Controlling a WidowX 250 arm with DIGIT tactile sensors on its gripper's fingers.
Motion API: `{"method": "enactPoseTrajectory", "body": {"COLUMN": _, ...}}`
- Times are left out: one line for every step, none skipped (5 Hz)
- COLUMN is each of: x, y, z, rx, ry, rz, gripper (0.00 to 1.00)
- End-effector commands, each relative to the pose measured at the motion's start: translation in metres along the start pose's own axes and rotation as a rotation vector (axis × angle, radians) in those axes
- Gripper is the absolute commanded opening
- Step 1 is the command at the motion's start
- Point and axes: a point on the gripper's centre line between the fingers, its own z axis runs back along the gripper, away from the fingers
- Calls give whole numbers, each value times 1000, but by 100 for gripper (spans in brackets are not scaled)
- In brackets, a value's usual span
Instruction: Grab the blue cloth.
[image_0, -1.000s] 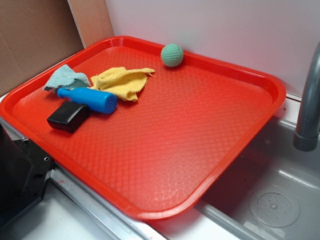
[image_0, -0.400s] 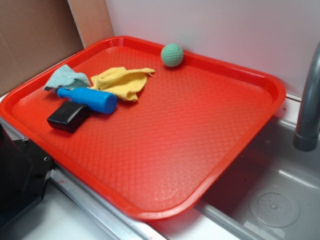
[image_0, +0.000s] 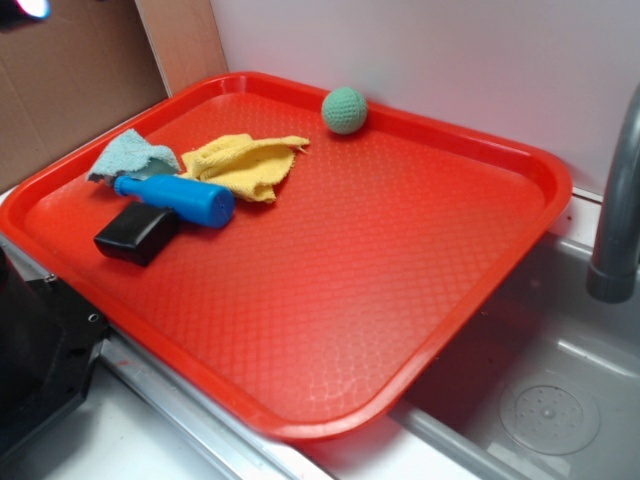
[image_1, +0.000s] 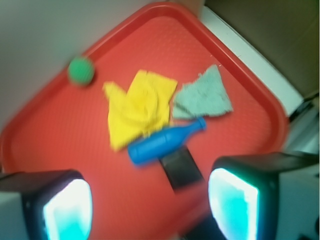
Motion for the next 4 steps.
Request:
{"method": "enactPoseTrajectory", "body": {"x": 29, "y": 39, "z": -26, "rx": 38, "ry": -130, "rz": 273, "gripper": 100}}
{"method": "enactPoseTrajectory", "body": {"x": 16, "y": 55, "z": -36, "rx": 79, "ry": -147, "rz": 339, "gripper": 100}}
{"method": "enactPoseTrajectory", "body": {"x": 22, "y": 68, "z": -65, "rx": 110, "ry": -172, "rz": 439, "gripper": 100}}
{"method": "enactPoseTrajectory", "body": {"x": 39, "y": 73, "z": -92, "rx": 136, "ry": -194, "rz": 501, "gripper": 100}}
